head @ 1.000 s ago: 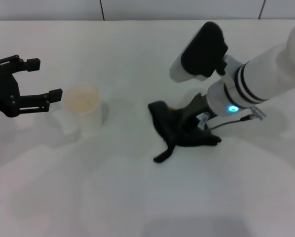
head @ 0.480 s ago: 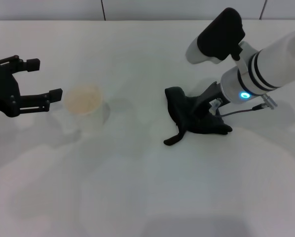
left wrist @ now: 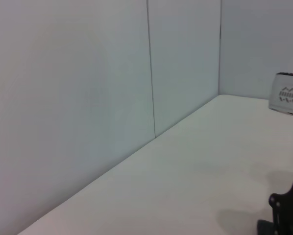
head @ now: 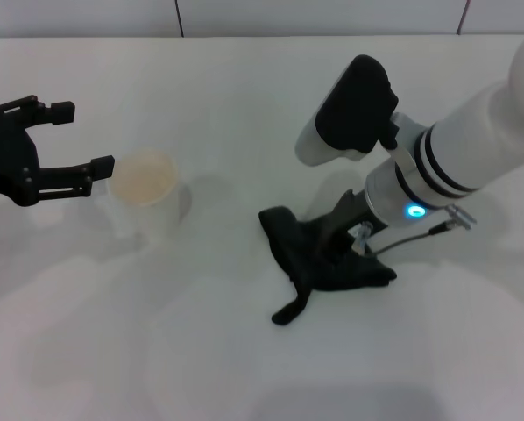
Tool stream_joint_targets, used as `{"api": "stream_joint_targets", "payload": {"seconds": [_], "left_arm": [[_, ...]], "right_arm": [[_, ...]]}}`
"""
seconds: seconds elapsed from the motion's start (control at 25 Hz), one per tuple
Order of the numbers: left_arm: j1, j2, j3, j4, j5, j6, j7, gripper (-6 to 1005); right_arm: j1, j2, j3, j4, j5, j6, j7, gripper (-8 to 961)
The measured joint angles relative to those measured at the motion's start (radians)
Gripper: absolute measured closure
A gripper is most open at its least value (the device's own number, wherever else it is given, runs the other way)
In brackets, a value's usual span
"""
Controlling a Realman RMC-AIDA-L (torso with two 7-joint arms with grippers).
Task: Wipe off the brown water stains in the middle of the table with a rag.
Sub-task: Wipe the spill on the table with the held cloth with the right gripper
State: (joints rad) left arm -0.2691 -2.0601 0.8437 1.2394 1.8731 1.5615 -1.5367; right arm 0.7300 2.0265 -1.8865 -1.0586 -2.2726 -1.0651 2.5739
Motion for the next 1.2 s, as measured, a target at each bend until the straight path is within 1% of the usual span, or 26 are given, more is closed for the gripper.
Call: {"api": "stream_joint_targets", "payload": {"seconds": [0.28,0.44,0.72,0.96,1.2], "left_arm": [[0.001,0.0,0.0,0.0,0.0,0.0,0.002,111],[0.0,0.0,0.0,0.0,0.0,0.0,0.004,111],[-0.002,0.0,0.0,0.0,0.001,-0.001,0.004,112],[-0.002,0.0,0.0,0.0,0.002,-0.002,0.004,111],[-0.003,0.0,0.0,0.001,0.003,-0.002,0.004,112]], "right_arm": [[-0.062,0.0,-0.004,-0.08,0.006,-0.053,-0.002,890],[-0.083,-0.001,-0.004,-0.101,0.006,-0.061,-0.002,889],[-0.087,0.0,-0.004,-0.104,0.005,-0.065,-0.003,889],[-0.063,0.0,-0.021,-0.099,0.002,-0.064,-0.003,890],[-0.061,0.001,-0.02,-0.097,0.005,-0.059,-0.003,890]]}}
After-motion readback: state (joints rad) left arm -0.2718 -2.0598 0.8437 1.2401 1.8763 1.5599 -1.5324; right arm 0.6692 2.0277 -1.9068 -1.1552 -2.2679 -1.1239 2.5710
